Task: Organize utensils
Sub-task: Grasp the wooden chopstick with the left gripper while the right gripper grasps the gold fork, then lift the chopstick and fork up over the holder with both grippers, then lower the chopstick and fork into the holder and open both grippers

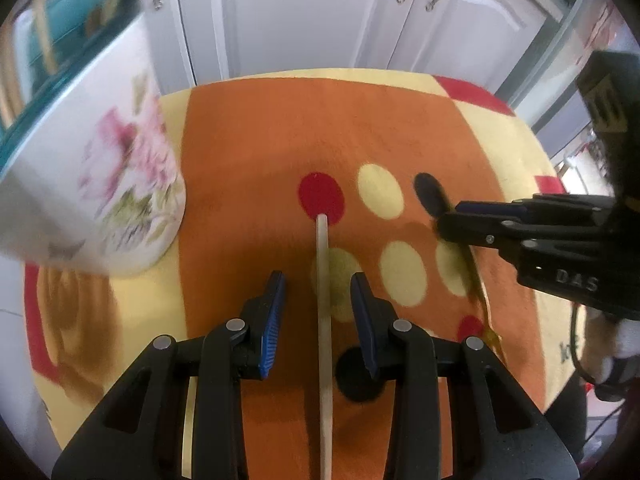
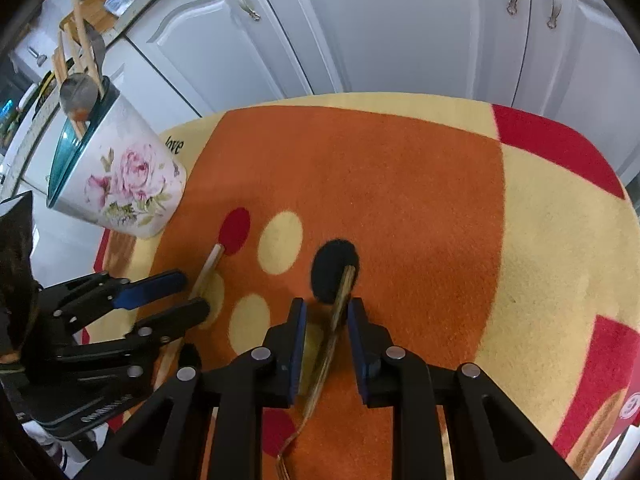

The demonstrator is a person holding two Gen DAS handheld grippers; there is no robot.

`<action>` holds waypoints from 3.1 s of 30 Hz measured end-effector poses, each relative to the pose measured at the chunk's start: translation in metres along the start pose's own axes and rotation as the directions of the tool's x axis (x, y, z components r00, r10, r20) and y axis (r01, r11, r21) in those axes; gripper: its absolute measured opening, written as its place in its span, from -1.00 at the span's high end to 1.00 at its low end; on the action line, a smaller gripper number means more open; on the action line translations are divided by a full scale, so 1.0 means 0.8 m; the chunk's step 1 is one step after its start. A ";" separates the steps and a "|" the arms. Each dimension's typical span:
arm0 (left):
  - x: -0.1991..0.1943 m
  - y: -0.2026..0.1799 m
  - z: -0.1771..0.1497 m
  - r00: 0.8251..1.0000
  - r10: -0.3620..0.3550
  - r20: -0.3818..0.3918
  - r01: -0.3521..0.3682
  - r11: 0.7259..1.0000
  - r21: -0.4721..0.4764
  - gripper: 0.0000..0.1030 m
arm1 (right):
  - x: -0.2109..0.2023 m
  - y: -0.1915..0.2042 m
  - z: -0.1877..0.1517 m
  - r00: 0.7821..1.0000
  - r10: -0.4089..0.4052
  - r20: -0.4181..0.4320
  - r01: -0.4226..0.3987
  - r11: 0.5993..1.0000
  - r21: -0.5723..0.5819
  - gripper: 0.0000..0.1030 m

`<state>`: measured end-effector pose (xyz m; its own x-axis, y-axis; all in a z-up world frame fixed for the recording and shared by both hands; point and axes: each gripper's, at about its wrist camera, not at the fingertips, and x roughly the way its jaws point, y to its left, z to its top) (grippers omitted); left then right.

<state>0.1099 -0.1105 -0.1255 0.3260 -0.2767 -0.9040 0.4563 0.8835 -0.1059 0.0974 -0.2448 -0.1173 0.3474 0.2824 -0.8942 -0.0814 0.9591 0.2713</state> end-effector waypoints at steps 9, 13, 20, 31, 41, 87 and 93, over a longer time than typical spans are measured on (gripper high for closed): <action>-0.006 0.006 -0.001 0.999 -0.011 0.040 0.011 1.000 0.004 0.92 | -0.020 0.017 -0.009 0.998 0.023 0.060 -0.019 0.998 -0.057 0.86; -0.046 0.022 -0.009 0.992 -0.052 0.113 0.057 0.997 -0.045 0.92 | -0.049 0.019 -0.017 0.993 0.053 0.106 -0.047 0.997 -0.058 0.87; -0.115 0.030 -0.019 0.966 -0.112 0.232 0.135 0.987 -0.085 0.92 | -0.105 0.032 -0.032 0.973 0.105 0.205 -0.092 0.993 -0.072 0.87; -0.211 0.034 -0.052 0.919 -0.151 0.363 0.193 0.978 -0.082 0.92 | -0.157 0.072 -0.049 0.951 0.118 0.285 -0.076 0.985 -0.153 0.88; -0.261 0.048 -0.050 0.886 -0.120 0.447 0.181 0.979 -0.096 0.92 | -0.193 0.106 -0.035 0.933 0.140 0.332 -0.067 0.973 -0.222 0.88; -0.298 0.175 0.068 0.837 0.191 0.513 -0.074 0.968 -0.240 0.92 | -0.116 0.219 0.120 0.936 0.224 0.270 -0.139 0.943 -0.301 0.88; -0.264 0.177 0.066 0.865 0.177 0.469 -0.060 0.965 -0.254 0.92 | -0.082 0.207 0.118 0.947 0.227 0.228 -0.166 0.952 -0.257 0.88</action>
<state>0.1489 0.0529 0.0723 0.7513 -0.2602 -0.6065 0.2109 0.9655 -0.1529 0.1497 -0.1069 0.0200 0.5231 0.4799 -0.7043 -0.3753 0.8717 0.3151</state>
